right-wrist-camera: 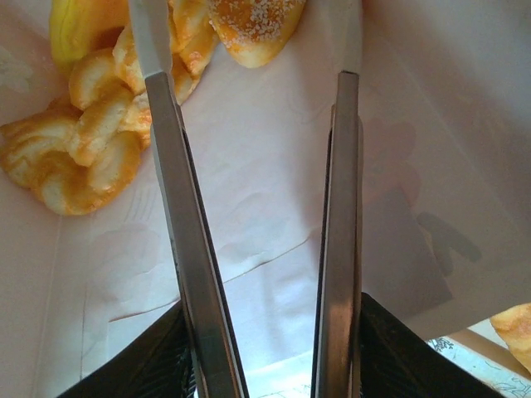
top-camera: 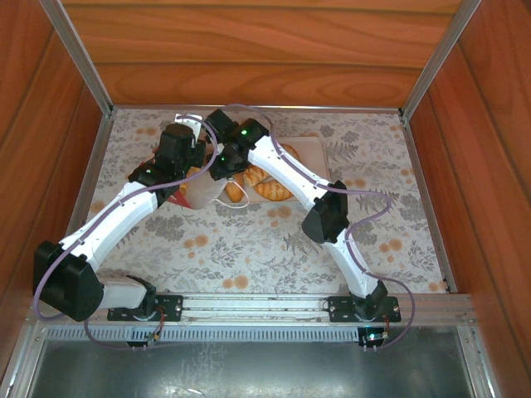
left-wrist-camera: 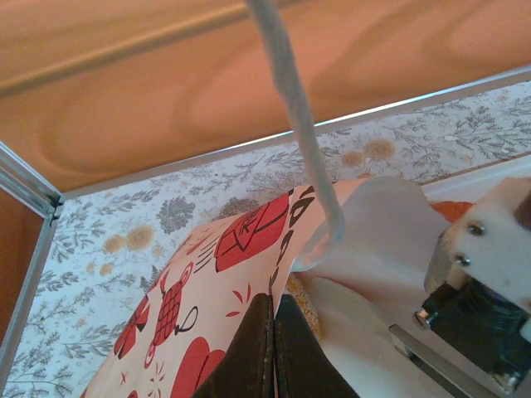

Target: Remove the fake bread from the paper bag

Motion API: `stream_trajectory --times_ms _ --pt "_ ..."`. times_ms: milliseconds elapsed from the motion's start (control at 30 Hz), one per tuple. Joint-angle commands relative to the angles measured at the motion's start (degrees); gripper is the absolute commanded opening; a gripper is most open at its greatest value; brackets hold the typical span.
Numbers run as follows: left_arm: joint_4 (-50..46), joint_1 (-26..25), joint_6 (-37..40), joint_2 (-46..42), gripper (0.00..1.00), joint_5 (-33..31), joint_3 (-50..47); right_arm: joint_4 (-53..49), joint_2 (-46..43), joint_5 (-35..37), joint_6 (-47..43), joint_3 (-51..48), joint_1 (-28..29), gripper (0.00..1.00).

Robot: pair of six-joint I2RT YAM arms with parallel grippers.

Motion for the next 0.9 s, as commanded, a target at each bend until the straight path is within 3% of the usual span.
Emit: stream_trajectory --times_ms 0,667,867 --pt "2.08 -0.62 1.16 0.58 0.0 1.79 0.35 1.31 2.11 -2.13 -1.56 1.47 1.46 0.48" --pt "2.58 -0.57 0.62 0.06 0.0 2.4 -0.09 0.8 5.07 -1.23 -3.09 3.34 1.87 0.49" --pt "2.58 -0.56 0.63 0.41 0.0 2.24 -0.11 0.1 5.45 -0.76 -3.15 4.28 1.84 0.38"
